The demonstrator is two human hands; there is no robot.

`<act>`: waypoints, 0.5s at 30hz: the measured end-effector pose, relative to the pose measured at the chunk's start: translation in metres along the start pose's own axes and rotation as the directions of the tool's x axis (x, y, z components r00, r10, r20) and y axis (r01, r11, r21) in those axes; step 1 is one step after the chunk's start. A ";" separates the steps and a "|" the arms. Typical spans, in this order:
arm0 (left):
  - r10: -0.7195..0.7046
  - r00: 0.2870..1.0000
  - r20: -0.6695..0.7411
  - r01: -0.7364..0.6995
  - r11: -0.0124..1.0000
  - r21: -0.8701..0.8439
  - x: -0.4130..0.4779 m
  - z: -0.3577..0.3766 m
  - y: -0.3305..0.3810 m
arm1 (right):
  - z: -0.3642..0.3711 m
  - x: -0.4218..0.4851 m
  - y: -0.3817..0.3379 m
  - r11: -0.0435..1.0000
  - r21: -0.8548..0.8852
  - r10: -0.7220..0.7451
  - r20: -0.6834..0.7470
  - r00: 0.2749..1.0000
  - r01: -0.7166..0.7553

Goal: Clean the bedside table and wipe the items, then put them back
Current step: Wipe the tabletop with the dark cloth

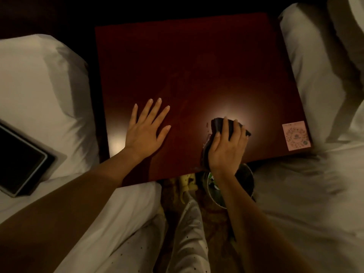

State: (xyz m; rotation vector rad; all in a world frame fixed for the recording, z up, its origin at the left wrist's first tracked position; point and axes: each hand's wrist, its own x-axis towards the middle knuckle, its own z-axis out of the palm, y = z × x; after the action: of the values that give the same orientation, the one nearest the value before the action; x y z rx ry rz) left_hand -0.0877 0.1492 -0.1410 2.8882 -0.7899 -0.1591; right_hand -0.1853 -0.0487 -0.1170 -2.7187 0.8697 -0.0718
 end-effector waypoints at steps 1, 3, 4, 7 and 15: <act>-0.001 1.000 -0.008 0.001 1.000 0.002 0.000 0.001 0.000 | 0.003 -0.003 -0.005 1.000 -0.004 0.016 -0.002 1.000 -0.016; 0.000 1.000 -0.025 0.000 1.000 0.013 0.000 0.002 0.000 | 0.009 -0.007 -0.017 0.999 -0.006 0.050 -0.020 0.999 -0.050; 0.003 0.999 -0.033 -0.002 1.000 0.015 0.000 0.003 0.000 | 0.012 -0.008 -0.023 0.997 -0.002 0.075 -0.034 0.997 -0.075; 0.007 0.999 -0.054 -0.007 1.000 0.007 0.000 0.003 -0.001 | 0.019 -0.005 -0.041 0.988 0.013 0.154 -0.059 0.986 -0.153; 0.002 0.999 -0.044 -0.001 1.000 0.013 0.000 0.004 -0.001 | 0.026 0.032 -0.061 0.990 -0.021 0.137 -0.051 0.989 -0.138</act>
State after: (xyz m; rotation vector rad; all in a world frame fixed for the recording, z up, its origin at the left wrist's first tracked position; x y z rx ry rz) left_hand -0.0872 0.1499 -0.1449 2.8930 -0.7886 -0.0905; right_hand -0.1215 -0.0130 -0.1257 -2.6818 1.0764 -0.1014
